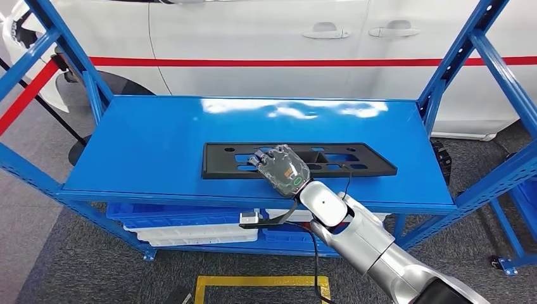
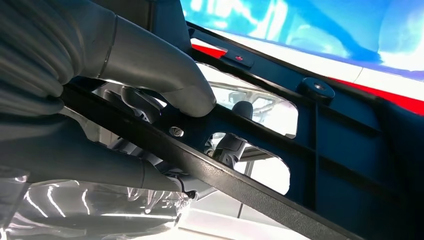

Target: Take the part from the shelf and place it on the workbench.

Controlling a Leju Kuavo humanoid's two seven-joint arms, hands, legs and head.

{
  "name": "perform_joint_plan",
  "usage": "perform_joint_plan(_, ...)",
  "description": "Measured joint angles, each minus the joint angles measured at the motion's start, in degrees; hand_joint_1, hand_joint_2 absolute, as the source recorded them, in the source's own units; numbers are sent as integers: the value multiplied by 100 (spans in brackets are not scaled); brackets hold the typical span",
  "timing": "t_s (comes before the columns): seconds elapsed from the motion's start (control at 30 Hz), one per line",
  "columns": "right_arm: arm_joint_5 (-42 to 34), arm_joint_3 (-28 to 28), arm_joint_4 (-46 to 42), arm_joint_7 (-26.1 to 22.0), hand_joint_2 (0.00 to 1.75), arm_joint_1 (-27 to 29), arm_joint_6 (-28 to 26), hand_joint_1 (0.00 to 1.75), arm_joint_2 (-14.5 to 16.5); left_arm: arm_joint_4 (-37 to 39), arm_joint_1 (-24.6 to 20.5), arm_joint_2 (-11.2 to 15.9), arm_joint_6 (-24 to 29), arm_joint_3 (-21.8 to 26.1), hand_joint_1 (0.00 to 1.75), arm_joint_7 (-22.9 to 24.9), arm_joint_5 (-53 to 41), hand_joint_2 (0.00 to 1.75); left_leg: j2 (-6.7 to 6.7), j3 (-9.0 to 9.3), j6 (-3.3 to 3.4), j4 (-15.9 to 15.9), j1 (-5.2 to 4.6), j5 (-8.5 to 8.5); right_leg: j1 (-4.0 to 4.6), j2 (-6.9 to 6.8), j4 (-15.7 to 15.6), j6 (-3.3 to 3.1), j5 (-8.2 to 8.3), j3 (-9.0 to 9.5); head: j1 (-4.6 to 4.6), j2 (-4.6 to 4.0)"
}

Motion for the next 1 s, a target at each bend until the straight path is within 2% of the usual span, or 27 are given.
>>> perform_joint_plan(0.03,14,1,1,10,175,-3,0,175,1,-2,-6,-1,-7,-10,0,0,9,175,-4,163,31,-293,-13,56,5,2,0,32,24,-11,0,0)
perform_joint_plan(0.07,24,2,2,15,175,-5,0,175,3,-3,-10,-2,-13,-19,0,1,17,175,-8,236,60,-441,-28,56,8,1,-4,67,49,-19,0,0)
perform_joint_plan(0.17,42,5,18,19,175,-2,0,175,9,-6,-9,-12,-25,-34,0,4,40,175,-5,215,165,-523,-30,129,7,3,-9,178,77,-46,1,0)
perform_joint_plan(0.2,46,5,26,20,175,-2,0,175,10,-8,-12,-17,-27,-36,0,5,47,175,3,189,218,-549,-20,178,4,6,79,202,-25,-90,1,0)
perform_joint_plan(0.27,58,5,39,24,175,3,0,175,10,-13,-20,-31,-32,-39,0,7,57,175,18,113,296,-577,-14,268,-5,12,582,228,-444,-287,1,0)
perform_joint_plan(0.3,67,5,44,24,175,11,1,175,11,-14,-20,-33,-34,-40,0,7,60,175,20,64,316,-572,-21,299,-5,12,956,239,-677,-417,1,0)
perform_joint_plan(0.33,76,6,51,25,175,24,2,175,12,-14,-17,-36,-35,-41,0,7,65,175,20,15,321,-561,-28,326,-6,12,1291,250,-828,-520,1,0)
perform_joint_plan(0.37,86,7,62,25,175,37,3,175,14,-14,-13,-38,-37,-41,0,7,71,175,21,-34,321,-542,-32,348,-8,11,1480,258,-869,-550,0,0)
perform_joint_plan(0.4,95,8,77,25,175,46,5,175,19,-14,-10,-38,-37,-41,0,7,77,175,20,-81,316,-514,-34,365,-11,10,1468,262,-804,-481,0,0)
perform_joint_plan(0.43,101,9,90,25,175,50,6,175,28,-14,-8,-40,-37,-41,0,7,83,175,19,-125,310,-479,-34,372,-15,9,1234,259,-658,-304,0,0)
perform_joint_plan(0.5,105,10,109,25,175,44,6,175,50,-14,-8,-44,-36,-41,0,5,90,175,19,-204,279,-398,-43,374,-9,7,505,233,-431,143,0,0)
perform_joint_plan(0.53,107,10,115,25,175,43,5,175,66,-14,-9,-45,-37,-41,0,3,91,175,18,-239,252,-366,-49,381,4,9,245,210,-382,285,0,0)
perform_joint_plan(0.57,109,11,125,27,175,46,3,175,76,-14,-7,-46,-38,-42,0,2,91,175,18,-267,218,-345,-55,394,19,12,112,186,-384,342,0,0)
perform_joint_plan(0.63,114,13,149,31,175,66,-5,175,92,-14,0,-46,-42,-44,0,1,89,175,13,-297,144,-340,-59,440,36,16,75,122,-355,317,0,0)
perform_joint_plan(0.7,117,14,172,33,175,81,-22,175,93,-14,5,-45,-44,-45,0,4,86,175,8,-349,78,-259,-48,345,17,-1,31,25,-291,284,0,0)
perform_joint_plan(0.77,110,14,186,32,175,90,-42,175,94,-14,5,-44,-45,-50,0,8,82,175,6,-506,23,177,-25,-20,4,-18,2,-57,-217,230,0,0)
perform_joint_plan(0.83,78,14,205,19,175,107,-54,175,93,-14,8,-44,-45,-63,0,9,77,175,6,-724,-20,890,-8,-422,13,-19,6,-82,-154,148,0,0)
perform_joint_plan(0.87,47,14,217,3,175,119,-57,175,92,-14,11,-44,-45,-71,0,10,77,175,6,-770,-32,1124,-3,-504,18,-19,10,-81,-124,107,0,0)
perform_joint_plan(0.9,12,14,229,-15,175,129,-57,175,92,-14,13,-44,-45,-78,0,10,79,175,7,-722,-33,1160,-1,-479,22,-18,16,-77,-96,68,0,0)
perform_joint_plan(0.93,-29,14,237,-39,175,136,-57,175,92,-14,13,-43,-44,-82,0,10,88,175,6,-570,-24,973,-1,-360,24,-16,21,-70,-70,35,0,0)
perform_joint_plan(1.0,-96,14,245,-86,175,139,-49,175,105,-16,9,-28,-42,-84,0,-7,134,175,3,-64,31,176,-13,-84,34,-11,28,-39,-21,-9,0,0)
